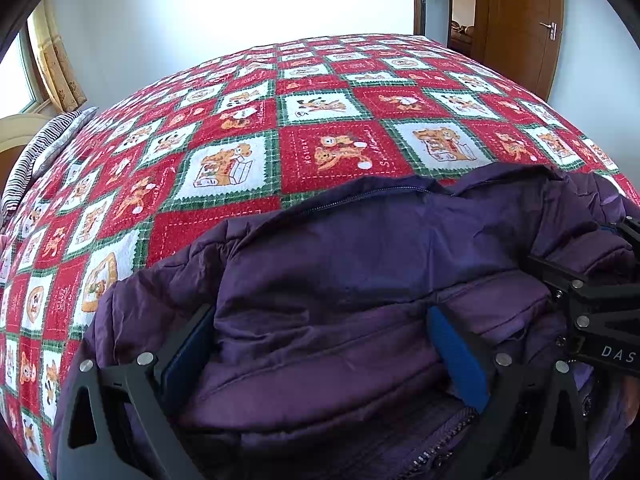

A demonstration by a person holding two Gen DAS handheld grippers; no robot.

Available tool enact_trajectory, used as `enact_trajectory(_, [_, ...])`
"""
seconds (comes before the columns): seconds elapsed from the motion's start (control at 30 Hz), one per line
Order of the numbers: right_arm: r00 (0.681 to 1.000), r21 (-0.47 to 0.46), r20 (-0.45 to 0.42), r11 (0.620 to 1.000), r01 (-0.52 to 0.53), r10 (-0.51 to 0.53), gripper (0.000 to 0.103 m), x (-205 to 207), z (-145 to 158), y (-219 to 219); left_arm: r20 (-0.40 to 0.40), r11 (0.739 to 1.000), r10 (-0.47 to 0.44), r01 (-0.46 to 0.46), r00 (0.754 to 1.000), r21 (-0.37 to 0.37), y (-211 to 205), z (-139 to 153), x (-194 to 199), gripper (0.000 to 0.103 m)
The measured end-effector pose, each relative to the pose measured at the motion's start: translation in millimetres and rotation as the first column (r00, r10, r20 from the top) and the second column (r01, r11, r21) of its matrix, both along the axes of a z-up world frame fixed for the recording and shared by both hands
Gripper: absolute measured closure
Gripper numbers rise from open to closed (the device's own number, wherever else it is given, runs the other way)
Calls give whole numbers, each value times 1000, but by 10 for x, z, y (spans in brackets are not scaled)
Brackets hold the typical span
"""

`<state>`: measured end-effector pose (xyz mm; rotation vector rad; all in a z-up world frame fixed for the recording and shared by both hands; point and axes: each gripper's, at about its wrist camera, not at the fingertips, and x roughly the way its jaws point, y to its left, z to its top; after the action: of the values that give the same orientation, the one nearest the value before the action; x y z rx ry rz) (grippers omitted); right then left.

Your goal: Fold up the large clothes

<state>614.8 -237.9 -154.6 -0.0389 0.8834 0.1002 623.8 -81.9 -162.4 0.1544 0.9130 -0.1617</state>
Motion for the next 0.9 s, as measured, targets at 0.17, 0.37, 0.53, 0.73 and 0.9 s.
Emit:
enact_trajectory(0.17, [998,107,59,994,-16,9,19,-184,401,-310,130,996,6,5,991,-85,219,666,-329,1])
enact_trajectory(0.37, [998,163,68,987,4,-16,16,-1081,697,-779,209,997,-27,40,978,-58,642,1127,-1550,1])
enact_trajectory(0.53, [997,202,-73,979,41,-27,15,-2321,290,-1084,149,999,-31,28,988,18,960,695,-2942,1])
enact_trajectory(0.73, [994,195,-79,976,93,-79,15,-3533,18,-1160,45,997,21,-17,999,-82,1160,254,-3962,1])
enact_trajectory(0.9, [992,205,-72,972,116,-103,15,-3969,-196,-1121,18,989,30,-28,999,-143,1114,28,-4440,1])
